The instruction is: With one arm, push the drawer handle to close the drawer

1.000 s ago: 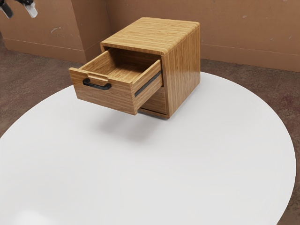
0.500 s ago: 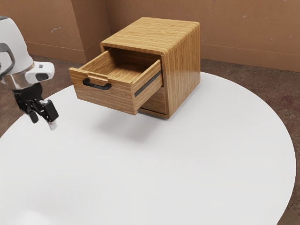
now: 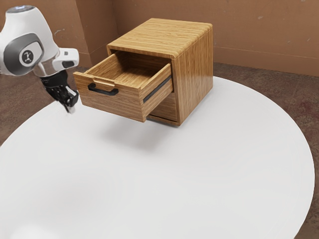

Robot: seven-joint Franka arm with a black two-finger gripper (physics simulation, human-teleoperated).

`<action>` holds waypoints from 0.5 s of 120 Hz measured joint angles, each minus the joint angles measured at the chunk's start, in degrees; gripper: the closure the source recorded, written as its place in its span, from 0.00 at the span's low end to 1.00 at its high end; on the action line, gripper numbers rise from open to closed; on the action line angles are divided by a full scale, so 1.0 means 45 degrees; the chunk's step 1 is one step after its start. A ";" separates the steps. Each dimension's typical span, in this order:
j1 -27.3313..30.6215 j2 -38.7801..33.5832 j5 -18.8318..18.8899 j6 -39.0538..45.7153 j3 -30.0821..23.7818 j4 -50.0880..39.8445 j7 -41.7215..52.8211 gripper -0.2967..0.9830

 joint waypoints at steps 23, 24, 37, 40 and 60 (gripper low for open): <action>0.0007 0.1207 -0.0014 0.0191 0.0127 0.1149 0.0198 0.83; 0.0011 0.1257 -0.0016 0.0196 0.0137 0.1194 0.0205 0.83; 0.0029 0.1927 -0.0056 0.0244 0.0247 0.1731 0.0296 0.84; 0.0036 0.2076 -0.0068 0.0252 0.0258 0.1883 0.0315 0.84; 0.0065 0.3164 -0.0204 0.0277 0.0260 0.2989 0.0426 0.84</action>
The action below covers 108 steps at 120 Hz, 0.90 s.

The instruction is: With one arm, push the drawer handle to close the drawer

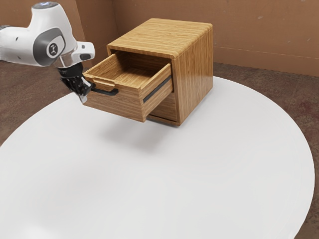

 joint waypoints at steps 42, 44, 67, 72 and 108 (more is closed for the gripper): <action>-0.0084 0.1316 -0.0480 0.0014 -0.0042 0.1175 0.0169 0.85; -0.0077 0.1370 -0.0513 0.0014 -0.0042 0.1239 0.0181 0.85; -0.0022 0.2163 -0.0782 0.0016 -0.0052 0.2091 0.0293 0.85; -0.0024 0.2392 -0.0839 0.0016 -0.0068 0.2297 0.0311 0.85; 0.0713 0.3580 -0.1161 0.0013 -0.1013 0.3607 0.0415 0.85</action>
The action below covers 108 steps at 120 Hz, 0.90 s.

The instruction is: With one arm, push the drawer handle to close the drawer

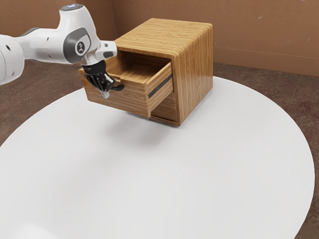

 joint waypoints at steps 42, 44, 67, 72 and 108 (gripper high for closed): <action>0.0454 0.0900 -0.0066 -0.0097 -0.0662 0.1601 0.0072 0.85; 0.0493 0.0978 -0.0066 -0.0108 -0.0708 0.1716 0.0073 0.85; 0.1316 0.1874 -0.0032 -0.0259 -0.1781 0.3036 0.0091 0.85; 0.1345 0.2006 -0.0024 -0.0292 -0.1812 0.3210 0.0094 0.85; 0.1430 0.3356 0.0022 -0.0390 -0.1946 0.4934 0.0115 0.85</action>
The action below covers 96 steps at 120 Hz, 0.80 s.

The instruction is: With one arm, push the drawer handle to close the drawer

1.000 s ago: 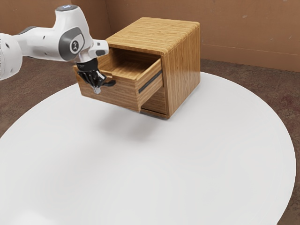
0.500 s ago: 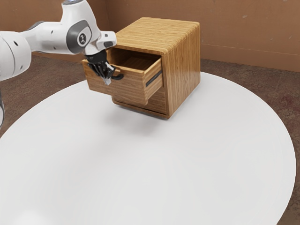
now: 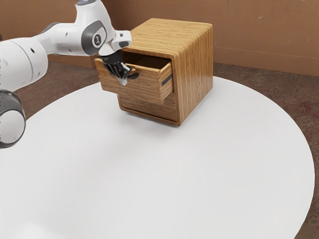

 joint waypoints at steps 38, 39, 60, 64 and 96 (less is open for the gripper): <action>0.0005 0.0674 0.0035 0.0009 -0.0109 0.1159 0.0038 0.84; 0.0008 0.0705 0.0036 0.0011 -0.0110 0.1201 0.0040 0.84; 0.0377 0.1315 0.0037 0.0072 -0.0567 0.2132 0.0077 0.85; 0.0399 0.1399 0.0036 0.0085 -0.0622 0.2253 0.0082 0.85; 0.0426 0.2216 0.0046 0.0192 -0.0920 0.3370 0.0114 0.85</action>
